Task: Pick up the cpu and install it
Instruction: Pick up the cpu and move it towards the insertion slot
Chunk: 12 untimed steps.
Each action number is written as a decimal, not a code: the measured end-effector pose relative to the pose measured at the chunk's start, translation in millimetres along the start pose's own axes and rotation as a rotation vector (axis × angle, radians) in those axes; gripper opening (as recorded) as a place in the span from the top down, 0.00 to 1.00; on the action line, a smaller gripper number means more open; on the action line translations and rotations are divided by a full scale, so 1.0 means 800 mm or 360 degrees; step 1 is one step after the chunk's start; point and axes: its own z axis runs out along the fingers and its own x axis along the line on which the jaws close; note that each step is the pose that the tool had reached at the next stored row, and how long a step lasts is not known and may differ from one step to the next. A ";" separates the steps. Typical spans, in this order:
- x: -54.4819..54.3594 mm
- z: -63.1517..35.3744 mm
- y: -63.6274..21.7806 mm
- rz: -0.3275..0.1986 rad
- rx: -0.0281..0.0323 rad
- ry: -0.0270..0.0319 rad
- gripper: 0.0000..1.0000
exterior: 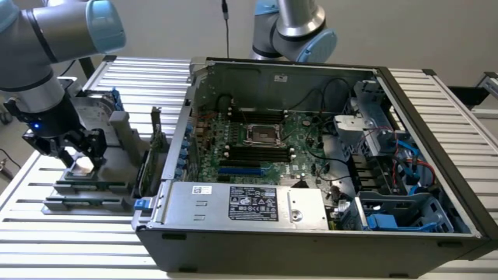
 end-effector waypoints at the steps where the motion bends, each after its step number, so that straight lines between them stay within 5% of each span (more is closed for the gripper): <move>1: 0.000 0.000 0.000 0.0000 -0.00018 0.00001 0.35; 12: 0.000 -0.003 -0.002 0.0000 -0.00251 0.00000 0.35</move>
